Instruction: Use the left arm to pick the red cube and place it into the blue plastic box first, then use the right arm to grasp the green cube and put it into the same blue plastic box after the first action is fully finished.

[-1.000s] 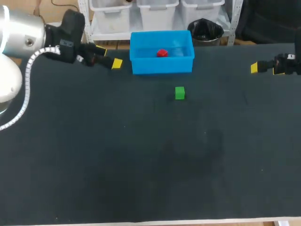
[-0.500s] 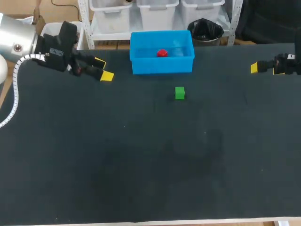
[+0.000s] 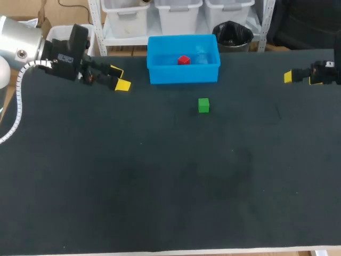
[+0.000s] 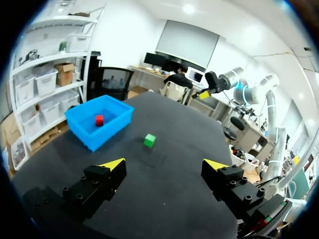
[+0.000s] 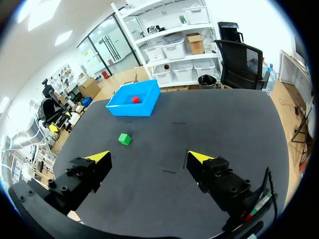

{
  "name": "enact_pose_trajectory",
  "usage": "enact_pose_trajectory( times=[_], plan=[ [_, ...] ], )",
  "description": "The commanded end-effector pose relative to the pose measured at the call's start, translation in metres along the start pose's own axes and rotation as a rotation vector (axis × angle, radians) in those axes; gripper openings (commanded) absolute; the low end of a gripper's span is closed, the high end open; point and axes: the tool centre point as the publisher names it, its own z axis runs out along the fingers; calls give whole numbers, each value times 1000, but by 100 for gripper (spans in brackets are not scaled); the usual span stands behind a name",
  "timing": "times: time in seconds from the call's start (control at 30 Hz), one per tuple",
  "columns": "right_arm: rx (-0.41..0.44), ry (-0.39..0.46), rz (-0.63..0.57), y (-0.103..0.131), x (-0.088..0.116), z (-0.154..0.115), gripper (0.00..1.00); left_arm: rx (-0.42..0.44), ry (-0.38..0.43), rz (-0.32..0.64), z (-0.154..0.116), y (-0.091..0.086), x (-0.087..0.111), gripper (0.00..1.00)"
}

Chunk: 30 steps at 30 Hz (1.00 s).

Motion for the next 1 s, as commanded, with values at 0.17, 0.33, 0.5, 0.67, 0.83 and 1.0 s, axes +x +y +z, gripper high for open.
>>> enact_pose_trajectory(
  times=[0.17, 0.33, 0.5, 0.67, 0.83, 1.0],
  plan=[
    [1, 0, 0, 0, 0, 0, 100, -1, -2, 2, 1, 0, 0, 100],
    [1, 0, 0, 0, 0, 0, 100, -1, -2, 2, 1, 0, 0, 100],
    [1, 0, 0, 0, 0, 0, 100, -11, 30, 55, 7, -8, 0, 100],
    [1, 0, 0, 0, 0, 0, 100, -11, 55, 93, 13, -14, 2, 100],
    [1, 0, 0, 0, 0, 0, 100, -45, 83, 110, 14, -10, 3, 100],
    [1, 0, 0, 0, 0, 0, 100, -82, 111, 131, 15, -9, 5, 100]
  ],
)
